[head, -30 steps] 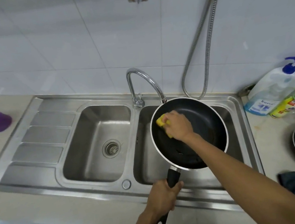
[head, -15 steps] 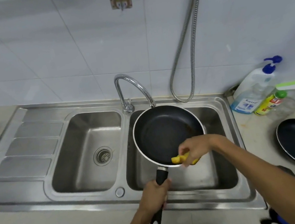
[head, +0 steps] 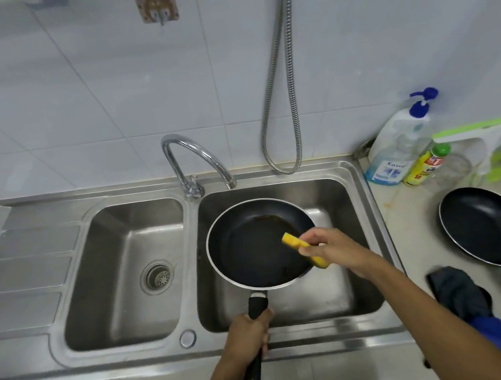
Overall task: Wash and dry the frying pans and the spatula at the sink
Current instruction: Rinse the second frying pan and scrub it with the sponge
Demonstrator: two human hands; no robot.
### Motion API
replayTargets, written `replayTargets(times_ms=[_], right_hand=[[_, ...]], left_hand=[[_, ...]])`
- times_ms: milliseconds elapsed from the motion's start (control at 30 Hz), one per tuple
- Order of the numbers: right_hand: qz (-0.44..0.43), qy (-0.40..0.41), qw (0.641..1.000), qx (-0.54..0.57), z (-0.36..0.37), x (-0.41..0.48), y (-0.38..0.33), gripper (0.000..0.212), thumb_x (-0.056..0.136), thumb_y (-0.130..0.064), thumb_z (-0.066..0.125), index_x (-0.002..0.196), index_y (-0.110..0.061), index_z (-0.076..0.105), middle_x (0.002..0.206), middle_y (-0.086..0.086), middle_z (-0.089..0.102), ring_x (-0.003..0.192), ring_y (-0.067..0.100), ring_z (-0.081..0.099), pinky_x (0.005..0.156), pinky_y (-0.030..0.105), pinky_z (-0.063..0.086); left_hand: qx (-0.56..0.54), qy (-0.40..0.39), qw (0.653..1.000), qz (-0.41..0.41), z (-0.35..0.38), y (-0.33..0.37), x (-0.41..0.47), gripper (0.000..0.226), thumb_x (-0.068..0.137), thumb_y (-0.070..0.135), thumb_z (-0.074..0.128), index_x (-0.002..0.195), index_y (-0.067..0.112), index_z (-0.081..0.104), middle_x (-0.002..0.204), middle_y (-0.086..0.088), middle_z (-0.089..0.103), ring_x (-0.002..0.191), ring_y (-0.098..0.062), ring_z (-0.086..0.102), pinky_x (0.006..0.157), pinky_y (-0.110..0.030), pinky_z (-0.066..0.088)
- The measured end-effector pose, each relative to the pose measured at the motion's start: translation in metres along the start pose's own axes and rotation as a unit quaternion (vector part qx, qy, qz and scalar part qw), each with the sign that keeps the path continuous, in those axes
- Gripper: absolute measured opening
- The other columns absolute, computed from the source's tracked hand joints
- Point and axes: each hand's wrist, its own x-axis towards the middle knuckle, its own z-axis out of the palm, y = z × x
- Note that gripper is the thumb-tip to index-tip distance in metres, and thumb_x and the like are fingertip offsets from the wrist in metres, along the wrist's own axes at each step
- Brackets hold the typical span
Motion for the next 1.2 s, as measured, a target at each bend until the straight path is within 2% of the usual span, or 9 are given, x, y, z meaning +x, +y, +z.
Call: replayTargets(times_ms=[133,267,367,467,567,667,733,967,1200], right_hand=[[0.072,0.049,0.964,0.252,-0.039,-0.019,0.024,0.027,0.089,-0.032,0.073,0.114,-0.024,0.071,0.111,0.007,0.072,0.097,0.021,0.066,0.080,0.039,0.055],[0.084,0.095,0.929,0.347,-0.072,-0.031,0.038,0.023,0.090,-0.026,0.072,0.112,-0.018,0.069,0.111,0.015,0.070,0.097,0.026,0.067,0.097,0.055,0.051],[0.076,0.241,0.937,0.241,-0.097,-0.025,0.052,0.019,0.086,-0.029,0.076,0.103,-0.021,0.072,0.108,0.011,0.073,0.094,0.024,0.068,0.085,0.046,0.056],[0.045,0.370,0.927,0.029,-0.130,-0.012,0.072,0.022,0.081,-0.038,0.076,0.096,-0.024,0.069,0.097,-0.002,0.073,0.093,0.022,0.069,0.086,0.044,0.058],[0.033,0.403,0.897,-0.177,-0.157,0.006,0.091,0.029,0.084,-0.034,0.073,0.107,-0.017,0.067,0.099,0.015,0.071,0.095,0.036,0.066,0.083,0.045,0.054],[0.037,0.395,0.865,-0.308,-0.164,0.021,0.101,0.028,0.088,-0.032,0.068,0.111,-0.018,0.063,0.107,0.017,0.065,0.101,0.039,0.060,0.091,0.045,0.042],[0.035,0.380,0.861,-0.337,-0.162,0.030,0.110,0.028,0.089,-0.031,0.068,0.114,-0.017,0.063,0.114,0.017,0.062,0.101,0.040,0.058,0.092,0.045,0.039],[0.039,0.348,0.859,-0.372,-0.155,0.035,0.129,0.042,0.086,-0.035,0.070,0.121,-0.018,0.055,0.128,0.016,0.054,0.103,0.042,0.056,0.088,0.049,0.050],[0.008,0.383,0.868,-0.315,-0.148,-0.001,0.132,0.051,0.087,-0.032,0.073,0.132,-0.016,0.055,0.140,0.021,0.049,0.124,0.043,0.048,0.103,0.052,0.043]], left_hand=[[-0.002,-0.006,1.000,-0.007,0.008,0.001,0.004,0.038,0.099,0.028,0.065,0.065,0.016,0.050,0.048,0.000,0.044,0.038,-0.013,0.040,0.043,-0.021,0.037],[0.002,-0.001,1.000,0.002,0.022,0.000,0.010,0.045,0.099,0.026,0.066,0.058,0.016,0.048,0.045,0.000,0.041,0.034,-0.013,0.037,0.039,-0.021,0.032],[0.022,0.005,1.000,0.007,0.032,-0.001,0.015,0.051,0.097,0.030,0.067,0.052,0.018,0.046,0.044,-0.003,0.041,0.034,-0.016,0.037,0.039,-0.021,0.031],[0.038,0.014,0.999,0.006,0.041,0.002,0.021,0.053,0.096,0.032,0.068,0.050,0.018,0.046,0.043,-0.004,0.043,0.035,-0.016,0.039,0.040,-0.021,0.032],[0.039,0.015,0.999,0.004,0.049,0.004,0.025,0.050,0.096,0.030,0.069,0.053,0.018,0.046,0.043,-0.002,0.042,0.035,-0.016,0.038,0.040,-0.022,0.033],[0.038,0.022,0.999,-0.007,0.056,0.004,0.028,0.047,0.096,0.027,0.069,0.056,0.018,0.047,0.044,-0.003,0.042,0.036,-0.016,0.039,0.043,-0.024,0.032],[0.037,0.026,0.999,-0.015,0.058,0.005,0.028,0.046,0.096,0.026,0.068,0.056,0.018,0.046,0.045,-0.002,0.042,0.036,-0.015,0.039,0.043,-0.024,0.031],[0.042,0.034,0.998,-0.013,0.056,0.011,0.022,0.048,0.097,0.023,0.066,0.055,0.018,0.045,0.045,-0.002,0.040,0.035,-0.015,0.037,0.042,-0.023,0.031],[0.030,0.023,0.999,0.000,0.055,0.011,0.014,0.045,0.098,0.024,0.064,0.058,0.019,0.046,0.046,0.000,0.040,0.037,-0.014,0.037,0.043,-0.024,0.034]])
